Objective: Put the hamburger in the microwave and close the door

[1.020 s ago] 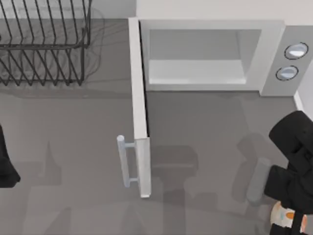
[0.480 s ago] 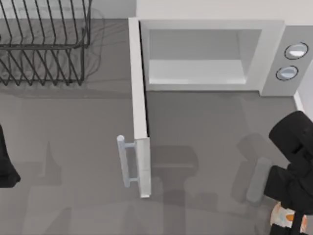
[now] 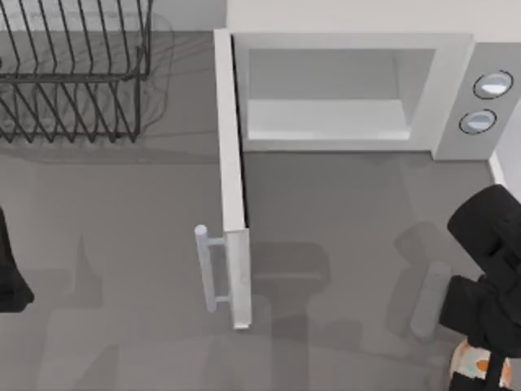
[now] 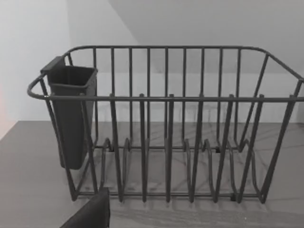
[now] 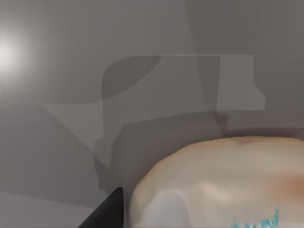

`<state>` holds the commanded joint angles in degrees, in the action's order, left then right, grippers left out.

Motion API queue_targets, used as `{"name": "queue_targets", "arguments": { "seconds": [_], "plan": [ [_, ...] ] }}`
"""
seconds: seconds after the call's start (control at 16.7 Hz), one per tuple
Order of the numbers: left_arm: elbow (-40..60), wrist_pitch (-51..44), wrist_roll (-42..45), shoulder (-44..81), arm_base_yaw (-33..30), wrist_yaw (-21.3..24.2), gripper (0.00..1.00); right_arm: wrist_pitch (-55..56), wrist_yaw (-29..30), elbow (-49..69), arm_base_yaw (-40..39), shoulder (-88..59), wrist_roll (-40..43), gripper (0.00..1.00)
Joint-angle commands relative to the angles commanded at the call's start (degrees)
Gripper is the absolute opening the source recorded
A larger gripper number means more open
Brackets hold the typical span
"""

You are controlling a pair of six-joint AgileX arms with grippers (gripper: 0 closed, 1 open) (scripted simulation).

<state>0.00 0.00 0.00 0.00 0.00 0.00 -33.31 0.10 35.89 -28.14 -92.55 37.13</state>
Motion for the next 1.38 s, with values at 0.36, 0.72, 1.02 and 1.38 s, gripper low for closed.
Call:
{"name": "queue_targets", "arguments": {
  "seconds": [0.36, 0.72, 1.02, 1.38],
  "plan": [
    [0.0, 0.0, 0.0, 0.0, 0.0, 0.0, 1.0, -11.63, -0.93, 6.33, 0.01, 6.18, 0.07, 0.0],
    [0.0, 0.0, 0.0, 0.0, 0.0, 0.0, 1.0, -27.37, -0.94, 15.79, 0.31, 12.07, 0.15, 0.0],
    [0.0, 0.0, 0.0, 0.0, 0.0, 0.0, 1.0, -31.53, -0.95, 18.5, 0.41, 14.14, 0.14, 0.0],
    [0.0, 0.0, 0.0, 0.0, 0.0, 0.0, 1.0, -27.91, 0.58, 19.37, -0.46, 11.9, -1.82, 0.0]
  ]
}}
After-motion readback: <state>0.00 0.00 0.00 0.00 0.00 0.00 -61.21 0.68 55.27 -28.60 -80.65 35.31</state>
